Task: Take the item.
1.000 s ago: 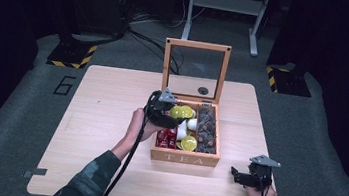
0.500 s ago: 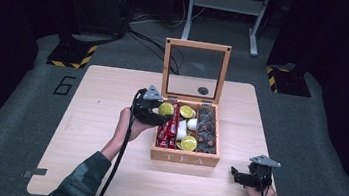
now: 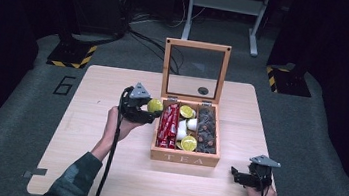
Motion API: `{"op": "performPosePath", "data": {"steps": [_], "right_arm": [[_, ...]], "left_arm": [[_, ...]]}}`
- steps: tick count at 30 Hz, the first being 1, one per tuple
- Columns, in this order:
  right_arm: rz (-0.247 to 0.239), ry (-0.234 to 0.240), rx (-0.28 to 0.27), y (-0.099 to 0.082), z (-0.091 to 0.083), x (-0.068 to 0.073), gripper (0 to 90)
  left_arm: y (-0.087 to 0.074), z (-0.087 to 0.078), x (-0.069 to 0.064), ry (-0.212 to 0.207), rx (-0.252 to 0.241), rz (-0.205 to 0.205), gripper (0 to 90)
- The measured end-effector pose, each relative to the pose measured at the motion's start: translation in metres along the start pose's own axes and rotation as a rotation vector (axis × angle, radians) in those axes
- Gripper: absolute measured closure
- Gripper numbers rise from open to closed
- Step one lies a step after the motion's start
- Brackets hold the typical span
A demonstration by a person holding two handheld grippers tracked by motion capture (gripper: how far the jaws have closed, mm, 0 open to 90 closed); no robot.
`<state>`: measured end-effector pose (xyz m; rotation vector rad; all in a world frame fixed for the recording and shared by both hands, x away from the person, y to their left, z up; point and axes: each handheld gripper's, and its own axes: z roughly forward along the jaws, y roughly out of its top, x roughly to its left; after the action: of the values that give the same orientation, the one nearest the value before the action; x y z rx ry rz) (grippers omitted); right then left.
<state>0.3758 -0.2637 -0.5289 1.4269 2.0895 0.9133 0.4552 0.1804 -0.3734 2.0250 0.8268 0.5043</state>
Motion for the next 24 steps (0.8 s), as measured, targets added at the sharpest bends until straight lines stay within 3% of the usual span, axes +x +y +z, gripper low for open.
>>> {"op": "performPosePath", "data": {"steps": [24], "right_arm": [[0.001, -0.002, 0.0, 0.0, 0.0, 0.0, 7.9]], "left_arm": [[-0.024, -0.037, 0.041, 0.111, -0.021, -0.064, 38.5]]}}
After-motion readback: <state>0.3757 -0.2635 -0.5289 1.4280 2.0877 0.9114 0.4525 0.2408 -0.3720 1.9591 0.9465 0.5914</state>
